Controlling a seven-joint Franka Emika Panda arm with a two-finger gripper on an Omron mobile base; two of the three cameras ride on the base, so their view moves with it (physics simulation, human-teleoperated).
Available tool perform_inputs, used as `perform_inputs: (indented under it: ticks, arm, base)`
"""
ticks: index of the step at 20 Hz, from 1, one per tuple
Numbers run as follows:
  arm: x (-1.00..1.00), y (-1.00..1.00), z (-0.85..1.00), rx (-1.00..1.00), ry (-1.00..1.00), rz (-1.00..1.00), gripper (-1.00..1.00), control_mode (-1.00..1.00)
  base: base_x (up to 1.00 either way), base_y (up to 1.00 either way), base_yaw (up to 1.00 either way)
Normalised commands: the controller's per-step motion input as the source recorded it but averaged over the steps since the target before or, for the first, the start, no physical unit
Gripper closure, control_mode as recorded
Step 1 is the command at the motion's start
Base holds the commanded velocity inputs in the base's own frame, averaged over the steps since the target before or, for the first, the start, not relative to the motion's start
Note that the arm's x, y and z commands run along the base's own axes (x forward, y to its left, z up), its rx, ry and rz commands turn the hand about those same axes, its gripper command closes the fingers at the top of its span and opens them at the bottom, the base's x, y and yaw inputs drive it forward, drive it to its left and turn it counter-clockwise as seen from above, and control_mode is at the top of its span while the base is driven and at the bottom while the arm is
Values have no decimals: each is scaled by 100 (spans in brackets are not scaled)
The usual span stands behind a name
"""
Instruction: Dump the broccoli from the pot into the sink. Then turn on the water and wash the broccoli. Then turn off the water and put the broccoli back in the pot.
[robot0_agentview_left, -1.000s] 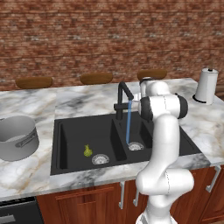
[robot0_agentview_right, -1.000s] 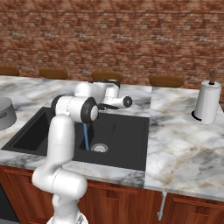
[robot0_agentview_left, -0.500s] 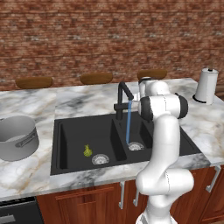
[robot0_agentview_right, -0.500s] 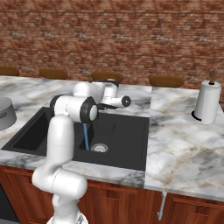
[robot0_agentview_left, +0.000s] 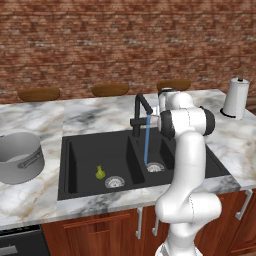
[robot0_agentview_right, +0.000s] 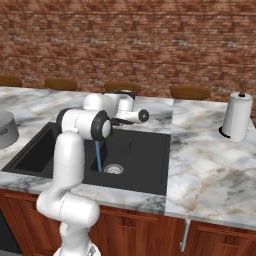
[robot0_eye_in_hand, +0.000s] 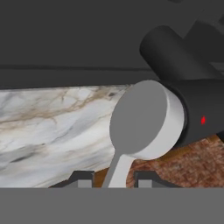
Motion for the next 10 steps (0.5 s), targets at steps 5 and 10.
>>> perform_inputs:
  ticks: [5,10]
  arm:
    - [0,-4,0,0,0,0,100,-100]
    - [0,-6,0,2,0,0,100,-100]
  base:
    - [0,0,0]
    - [0,0,0]
